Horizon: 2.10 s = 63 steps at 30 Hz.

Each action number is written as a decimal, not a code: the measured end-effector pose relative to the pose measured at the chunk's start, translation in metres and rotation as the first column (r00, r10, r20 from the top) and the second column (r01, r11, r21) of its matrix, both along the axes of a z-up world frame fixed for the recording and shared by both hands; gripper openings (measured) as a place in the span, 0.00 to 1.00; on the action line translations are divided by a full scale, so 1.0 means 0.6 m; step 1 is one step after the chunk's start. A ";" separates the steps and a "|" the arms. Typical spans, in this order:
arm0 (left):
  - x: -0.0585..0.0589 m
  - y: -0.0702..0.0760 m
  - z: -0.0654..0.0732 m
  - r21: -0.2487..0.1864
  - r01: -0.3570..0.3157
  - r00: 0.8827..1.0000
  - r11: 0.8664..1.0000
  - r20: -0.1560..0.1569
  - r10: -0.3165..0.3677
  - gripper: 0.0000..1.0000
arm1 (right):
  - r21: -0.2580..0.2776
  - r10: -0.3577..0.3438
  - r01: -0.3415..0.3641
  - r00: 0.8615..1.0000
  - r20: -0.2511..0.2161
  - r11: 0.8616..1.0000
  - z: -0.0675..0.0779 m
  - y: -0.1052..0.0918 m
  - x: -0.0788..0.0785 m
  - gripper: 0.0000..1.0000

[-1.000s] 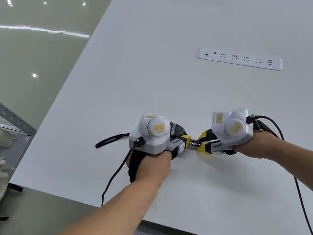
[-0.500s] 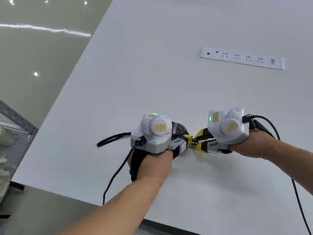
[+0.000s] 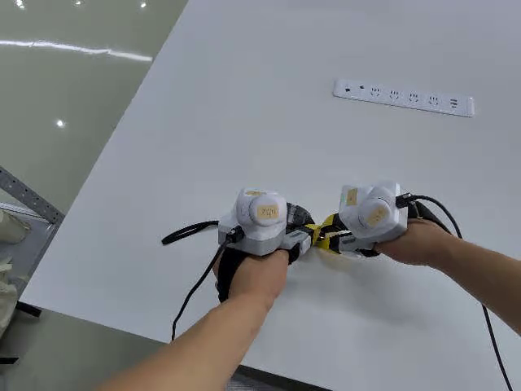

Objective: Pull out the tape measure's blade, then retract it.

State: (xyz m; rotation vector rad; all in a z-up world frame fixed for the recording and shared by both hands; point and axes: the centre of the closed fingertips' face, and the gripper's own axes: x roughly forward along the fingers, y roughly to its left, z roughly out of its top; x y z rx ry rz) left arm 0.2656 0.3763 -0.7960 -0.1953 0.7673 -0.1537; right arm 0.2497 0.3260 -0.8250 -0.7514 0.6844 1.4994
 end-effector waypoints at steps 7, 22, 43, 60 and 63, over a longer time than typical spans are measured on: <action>0.001 0.001 0.000 0.001 0.001 1.000 1.000 0.000 -0.001 0.58 | 0.001 -0.010 0.010 1.000 -0.005 1.000 -0.001 0.007 0.000 0.12; 0.001 0.001 -0.001 0.004 0.002 1.000 1.000 0.001 -0.002 0.58 | -0.079 0.022 -0.019 0.999 0.038 0.997 -0.004 0.009 -0.002 0.12; 0.002 0.000 0.001 0.023 0.004 1.000 1.000 0.007 -0.004 0.61 | -0.048 0.008 -0.006 0.999 0.034 0.999 -0.004 0.006 -0.002 0.14; 0.001 0.006 0.016 0.050 0.064 0.996 0.997 0.053 -0.067 0.62 | -0.035 -0.082 0.083 0.996 0.025 0.996 0.002 -0.006 0.004 0.18; -0.003 0.010 0.019 0.057 0.074 0.995 0.996 0.062 -0.078 0.64 | -0.021 -0.115 0.115 0.993 0.012 0.993 0.009 -0.007 0.002 0.19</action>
